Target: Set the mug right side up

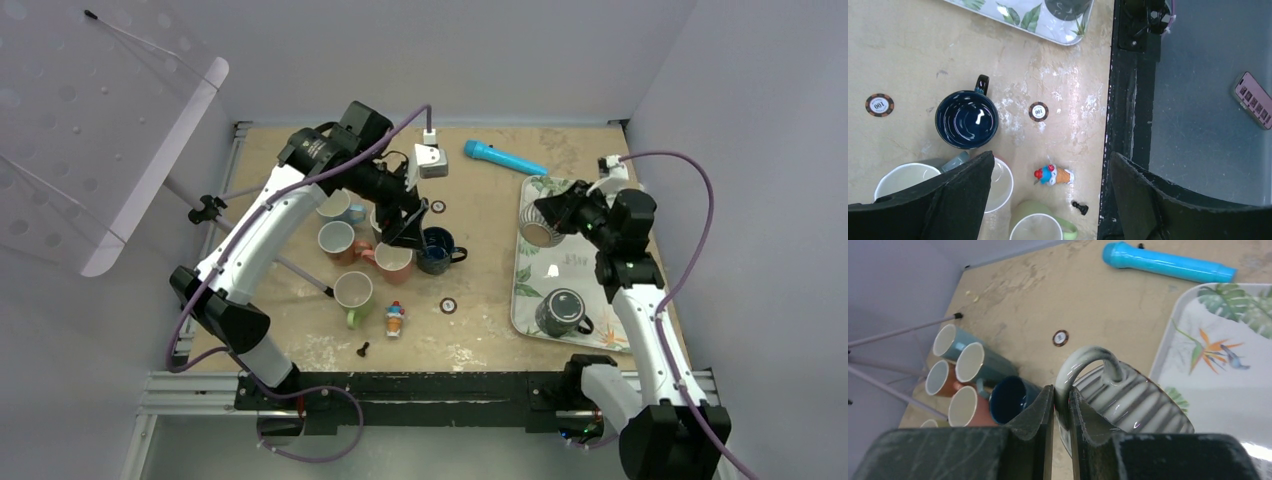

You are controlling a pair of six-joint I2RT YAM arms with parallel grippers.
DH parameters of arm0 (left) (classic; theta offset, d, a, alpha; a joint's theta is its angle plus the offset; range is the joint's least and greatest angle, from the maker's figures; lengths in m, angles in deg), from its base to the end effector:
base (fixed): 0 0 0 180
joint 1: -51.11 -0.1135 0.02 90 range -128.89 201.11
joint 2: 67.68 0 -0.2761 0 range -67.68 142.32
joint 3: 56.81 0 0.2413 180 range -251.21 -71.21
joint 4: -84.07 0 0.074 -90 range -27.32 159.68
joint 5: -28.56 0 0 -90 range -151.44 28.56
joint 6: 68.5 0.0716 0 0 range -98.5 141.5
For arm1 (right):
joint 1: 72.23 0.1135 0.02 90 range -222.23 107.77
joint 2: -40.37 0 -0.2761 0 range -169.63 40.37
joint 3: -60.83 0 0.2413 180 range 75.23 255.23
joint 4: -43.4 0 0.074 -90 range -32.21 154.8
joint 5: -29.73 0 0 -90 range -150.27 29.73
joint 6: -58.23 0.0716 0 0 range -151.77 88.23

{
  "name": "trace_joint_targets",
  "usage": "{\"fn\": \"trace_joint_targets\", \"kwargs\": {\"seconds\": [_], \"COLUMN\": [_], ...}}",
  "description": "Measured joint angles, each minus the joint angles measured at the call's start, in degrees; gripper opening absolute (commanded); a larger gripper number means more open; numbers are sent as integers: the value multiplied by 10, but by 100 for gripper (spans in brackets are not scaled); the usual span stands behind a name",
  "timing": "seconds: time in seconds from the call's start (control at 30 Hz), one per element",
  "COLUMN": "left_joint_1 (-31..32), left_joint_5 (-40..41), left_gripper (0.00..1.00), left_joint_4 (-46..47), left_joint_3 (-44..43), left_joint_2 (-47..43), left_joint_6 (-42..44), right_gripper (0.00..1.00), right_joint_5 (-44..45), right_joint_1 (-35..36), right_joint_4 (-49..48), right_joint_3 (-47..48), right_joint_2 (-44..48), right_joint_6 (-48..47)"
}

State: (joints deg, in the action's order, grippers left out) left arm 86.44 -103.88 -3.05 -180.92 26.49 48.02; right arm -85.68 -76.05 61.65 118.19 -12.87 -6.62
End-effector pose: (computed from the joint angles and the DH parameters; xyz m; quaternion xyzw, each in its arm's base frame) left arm 0.2314 -0.2233 0.4027 0.5473 0.7146 -0.3664 0.2359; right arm 0.2315 0.0153 0.3182 0.0615 0.7788 0.2815 0.5573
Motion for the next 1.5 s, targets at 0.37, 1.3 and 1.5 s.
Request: {"fn": "trace_joint_targets", "kwargs": {"seconds": [0.37, 1.3, 1.5], "left_joint_1": [-54, -8, 0], "left_joint_5": [-95, -274, -297], "left_gripper": [96, 57, 0], "left_joint_4": [-3, -64, -134], "left_joint_3": [-54, -39, -38], "left_joint_2": [18, 17, 25], "left_joint_6": [-3, 76, 147], "right_gripper": [0, 0, 0], "right_joint_5": [-139, -281, -309], "right_joint_1": [150, 356, 364], "right_joint_4": [-44, -235, -241], "right_joint_3": [13, 59, 60], "right_joint_2": [10, 25, 23], "right_joint_6": [-35, -47, -53]}}
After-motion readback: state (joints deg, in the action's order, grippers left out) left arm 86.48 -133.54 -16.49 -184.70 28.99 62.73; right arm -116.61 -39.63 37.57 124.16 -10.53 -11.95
